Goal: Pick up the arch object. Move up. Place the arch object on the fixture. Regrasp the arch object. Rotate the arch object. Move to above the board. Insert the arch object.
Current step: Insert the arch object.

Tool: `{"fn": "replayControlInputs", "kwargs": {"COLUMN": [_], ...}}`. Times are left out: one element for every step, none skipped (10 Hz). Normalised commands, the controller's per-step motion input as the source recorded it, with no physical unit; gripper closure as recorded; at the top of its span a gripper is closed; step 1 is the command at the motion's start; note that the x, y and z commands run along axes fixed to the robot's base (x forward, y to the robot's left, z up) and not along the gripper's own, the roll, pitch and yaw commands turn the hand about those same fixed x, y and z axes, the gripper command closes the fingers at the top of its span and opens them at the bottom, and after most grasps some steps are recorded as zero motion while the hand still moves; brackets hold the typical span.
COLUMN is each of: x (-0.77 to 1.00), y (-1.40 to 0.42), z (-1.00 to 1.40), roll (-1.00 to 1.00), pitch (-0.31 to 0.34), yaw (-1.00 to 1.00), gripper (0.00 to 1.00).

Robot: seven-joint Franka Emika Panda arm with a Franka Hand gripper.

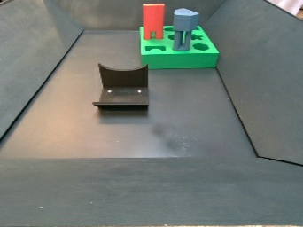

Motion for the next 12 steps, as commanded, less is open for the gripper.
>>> {"fn": "replayControlInputs", "kwargs": {"x": [0.49, 0.51, 0.47, 0.27, 0.09, 0.01, 0.0, 0.0, 0.0, 0.0, 0.0, 0.05], "y": [0.46, 0.46, 0.41, 0.32, 0.26, 0.19, 0.13, 0.05, 0.03, 0.03, 0.05, 0.06], "z": [-0.15, -0.13, -0.19, -0.36, -0.45, -0.47, -0.51, -0.52, -0.62, -0.64, -0.64, -0.58], "roll": [0.05, 0.01, 0.02, 0.01, 0.01, 0.0, 0.0, 0.0, 0.0, 0.0, 0.05, 0.05], "pitch": [0.034, 0.05, 0.021, -0.003, -0.077, -0.09, -0.126, -0.159, -0.166, -0.187, -0.184, -0.164], "yaw": [0.04, 0.03, 0.04, 0.06, 0.0, 0.0, 0.0, 0.0, 0.0, 0.01, 0.15, 0.26], "gripper": [1.0, 1.0, 1.0, 1.0, 1.0, 1.0, 1.0, 1.0, 1.0, 1.0, 1.0, 1.0]}}
